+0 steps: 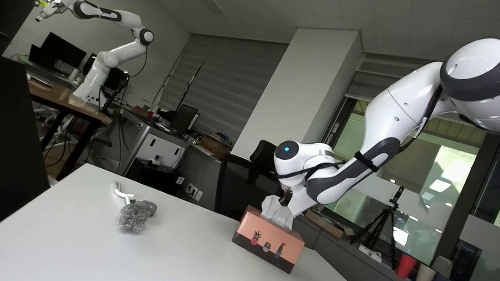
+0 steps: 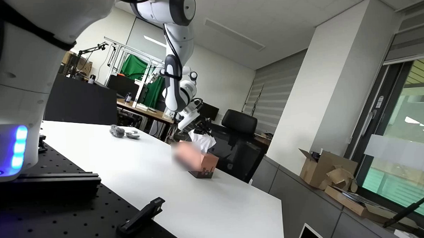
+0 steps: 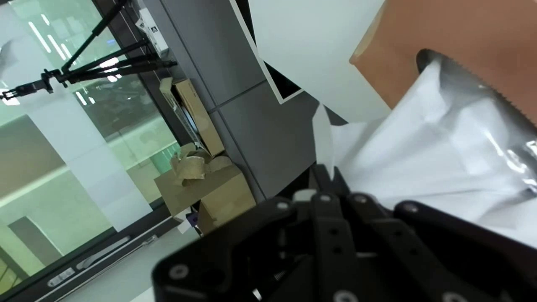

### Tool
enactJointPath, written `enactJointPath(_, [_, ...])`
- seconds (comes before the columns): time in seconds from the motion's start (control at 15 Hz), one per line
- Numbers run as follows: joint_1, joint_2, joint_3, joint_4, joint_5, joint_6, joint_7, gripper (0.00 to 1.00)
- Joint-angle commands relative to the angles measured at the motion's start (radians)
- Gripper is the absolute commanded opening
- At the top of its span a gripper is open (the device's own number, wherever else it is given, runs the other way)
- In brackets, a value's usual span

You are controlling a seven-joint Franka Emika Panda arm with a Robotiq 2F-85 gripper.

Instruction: Remove a tissue from the box and put it on the table

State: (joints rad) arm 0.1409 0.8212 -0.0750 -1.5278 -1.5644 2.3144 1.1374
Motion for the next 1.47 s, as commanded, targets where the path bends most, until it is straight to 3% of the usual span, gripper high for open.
enactJointPath(0.0, [-0.037,-0.029,0.048,0.043,0.087,-0.06,-0.086,0.0])
enactJointPath(0.53, [-0.028,-0.096,0.063,0.17,0.245,-0.137,-0.244,0.0])
enactJointPath(0.93, [-0.04,-0.135,0.121,0.251,0.585,-0.174,-0.606,0.0])
enactJointPath(1.4, [0.017,-0.141,0.131,0.358,0.96,-0.299,-0.996,0.0])
